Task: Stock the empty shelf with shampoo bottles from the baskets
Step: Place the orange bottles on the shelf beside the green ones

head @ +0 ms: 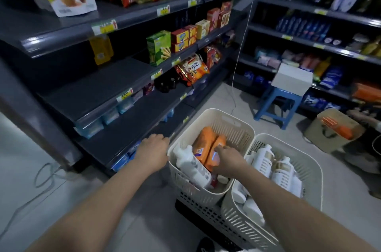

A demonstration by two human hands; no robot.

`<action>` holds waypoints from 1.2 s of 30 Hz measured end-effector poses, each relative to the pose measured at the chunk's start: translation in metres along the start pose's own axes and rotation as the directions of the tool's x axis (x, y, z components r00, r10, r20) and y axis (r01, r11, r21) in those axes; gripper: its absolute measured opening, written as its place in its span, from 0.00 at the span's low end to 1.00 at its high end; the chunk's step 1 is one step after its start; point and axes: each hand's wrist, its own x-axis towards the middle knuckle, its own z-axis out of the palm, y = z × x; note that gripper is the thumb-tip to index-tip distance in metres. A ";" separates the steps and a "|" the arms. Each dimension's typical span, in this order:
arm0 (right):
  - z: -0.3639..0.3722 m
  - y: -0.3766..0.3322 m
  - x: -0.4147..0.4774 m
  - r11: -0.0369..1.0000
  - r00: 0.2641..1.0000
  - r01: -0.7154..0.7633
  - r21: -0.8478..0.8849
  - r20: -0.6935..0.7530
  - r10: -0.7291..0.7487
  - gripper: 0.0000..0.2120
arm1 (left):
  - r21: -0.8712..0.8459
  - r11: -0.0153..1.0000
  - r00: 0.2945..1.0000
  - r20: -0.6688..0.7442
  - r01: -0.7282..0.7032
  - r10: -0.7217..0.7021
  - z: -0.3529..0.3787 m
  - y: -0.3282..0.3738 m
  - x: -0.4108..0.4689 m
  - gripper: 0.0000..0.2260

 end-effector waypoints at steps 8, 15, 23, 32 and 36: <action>0.019 0.054 0.060 0.999 0.994 0.016 0.034 0.104 -0.019 0.28 | 0.104 0.992 0.979 0.199 -0.066 0.044 0.046 0.045 0.086 0.15; 0.039 0.077 0.085 0.996 0.978 -0.012 0.086 0.209 -0.006 0.29 | 0.308 0.925 0.920 0.380 -0.222 0.095 0.087 0.050 0.125 0.17; 0.054 0.079 0.111 0.988 0.959 -0.026 0.150 0.284 -0.018 0.30 | 0.360 0.841 0.835 0.520 -0.404 0.179 0.101 0.055 0.159 0.19; 0.064 0.050 0.137 0.902 0.922 -0.120 0.415 0.384 -0.054 0.37 | 0.016 0.882 0.766 0.503 -0.470 0.399 0.068 0.065 0.200 0.17; 0.074 0.048 0.141 0.750 0.941 -0.232 0.620 0.337 0.013 0.39 | -0.149 0.922 0.793 0.471 -0.358 0.385 0.063 0.077 0.216 0.16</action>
